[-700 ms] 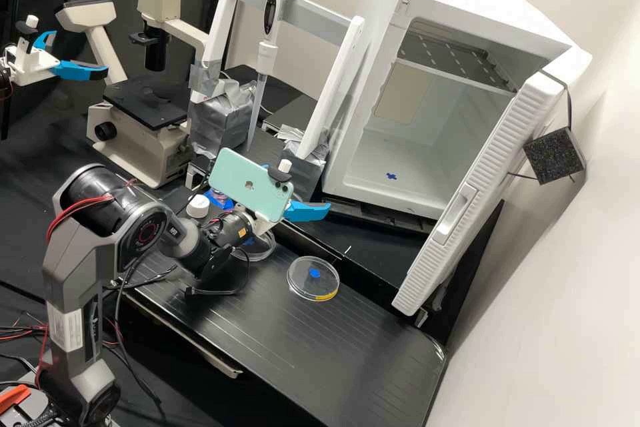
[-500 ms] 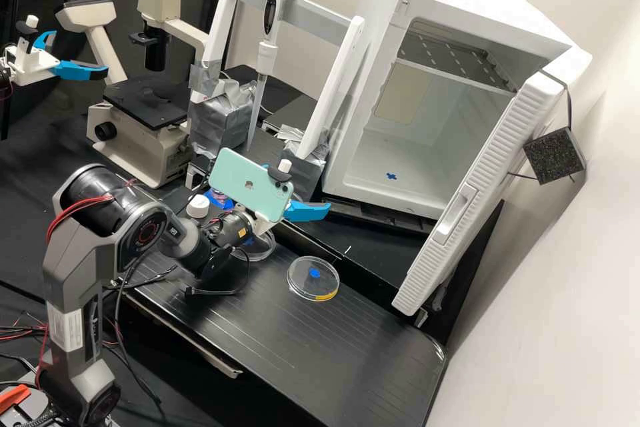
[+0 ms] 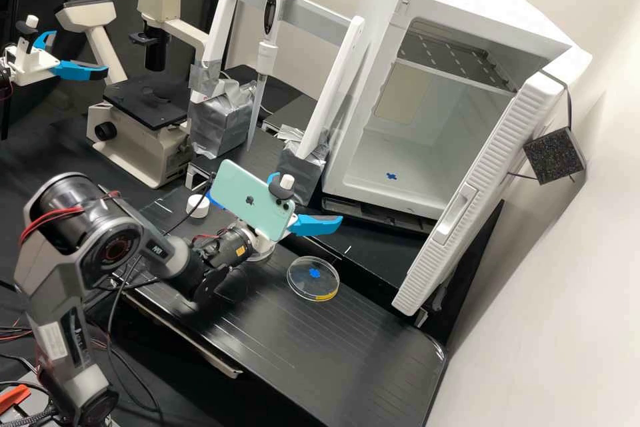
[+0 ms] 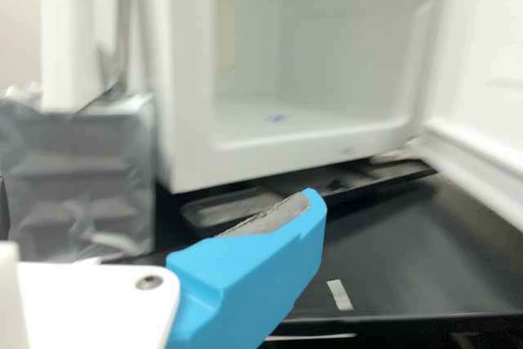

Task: Close the lid

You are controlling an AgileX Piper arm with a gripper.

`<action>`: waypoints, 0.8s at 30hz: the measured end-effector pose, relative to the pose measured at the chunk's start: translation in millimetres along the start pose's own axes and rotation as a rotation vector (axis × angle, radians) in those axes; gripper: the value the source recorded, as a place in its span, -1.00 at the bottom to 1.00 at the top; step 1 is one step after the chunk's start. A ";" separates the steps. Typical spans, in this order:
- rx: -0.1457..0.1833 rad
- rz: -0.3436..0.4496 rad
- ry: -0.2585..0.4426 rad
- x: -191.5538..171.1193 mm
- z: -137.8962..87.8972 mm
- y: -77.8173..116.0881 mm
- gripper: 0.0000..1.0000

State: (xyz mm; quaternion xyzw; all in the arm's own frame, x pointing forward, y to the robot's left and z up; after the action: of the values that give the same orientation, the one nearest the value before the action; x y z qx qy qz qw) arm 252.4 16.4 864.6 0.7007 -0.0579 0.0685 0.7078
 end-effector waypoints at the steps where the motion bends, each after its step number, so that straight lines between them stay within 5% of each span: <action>1: 0.001 0.023 0.005 -6.1 2.6 5.3 1.00; 9: -0.015 0.138 -0.033 -46.2 24.9 28.9 1.00; 14: -0.043 0.128 -0.094 -60.0 39.8 31.2 1.00; 24: -0.021 0.093 -0.174 -73.2 56.2 25.7 1.00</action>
State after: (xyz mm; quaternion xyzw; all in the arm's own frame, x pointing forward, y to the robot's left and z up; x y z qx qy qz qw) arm 176.7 -40.7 877.5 0.6930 -0.1524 0.0398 0.7035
